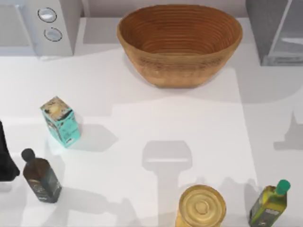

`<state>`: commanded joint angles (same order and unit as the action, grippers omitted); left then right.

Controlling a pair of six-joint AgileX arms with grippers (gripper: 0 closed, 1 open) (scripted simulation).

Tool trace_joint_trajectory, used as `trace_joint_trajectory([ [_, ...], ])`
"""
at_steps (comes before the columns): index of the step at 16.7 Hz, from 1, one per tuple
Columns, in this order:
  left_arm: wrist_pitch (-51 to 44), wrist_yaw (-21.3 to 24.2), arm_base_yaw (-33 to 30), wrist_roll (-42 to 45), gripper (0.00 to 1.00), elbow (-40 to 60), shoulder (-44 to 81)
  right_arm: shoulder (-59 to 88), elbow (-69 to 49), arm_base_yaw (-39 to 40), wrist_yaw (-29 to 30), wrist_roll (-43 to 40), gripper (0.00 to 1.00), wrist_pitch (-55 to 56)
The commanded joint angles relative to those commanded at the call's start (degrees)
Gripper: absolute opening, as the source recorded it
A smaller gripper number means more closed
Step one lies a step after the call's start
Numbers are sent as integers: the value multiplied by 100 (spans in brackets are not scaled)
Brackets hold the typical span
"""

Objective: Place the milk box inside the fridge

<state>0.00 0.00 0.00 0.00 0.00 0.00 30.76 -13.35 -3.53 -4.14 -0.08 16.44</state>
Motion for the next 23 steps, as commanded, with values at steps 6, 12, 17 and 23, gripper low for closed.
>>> trace_joint_trajectory([
  [6, 0, 0, 0, 0, 100, 0, 0, 3508, -1603, -361, -473, 74, 0, 1948],
  [12, 0, 0, 0, 0, 100, 0, 0, 6761, -3071, -784, -846, 155, 0, 3747],
  [17, 0, 0, 0, 0, 100, 0, 0, 8601, -3923, -1097, -1008, 153, 0, 4797],
  [23, 0, 0, 0, 0, 100, 0, 0, 9380, -4259, -1245, -1048, 93, 0, 5211],
])
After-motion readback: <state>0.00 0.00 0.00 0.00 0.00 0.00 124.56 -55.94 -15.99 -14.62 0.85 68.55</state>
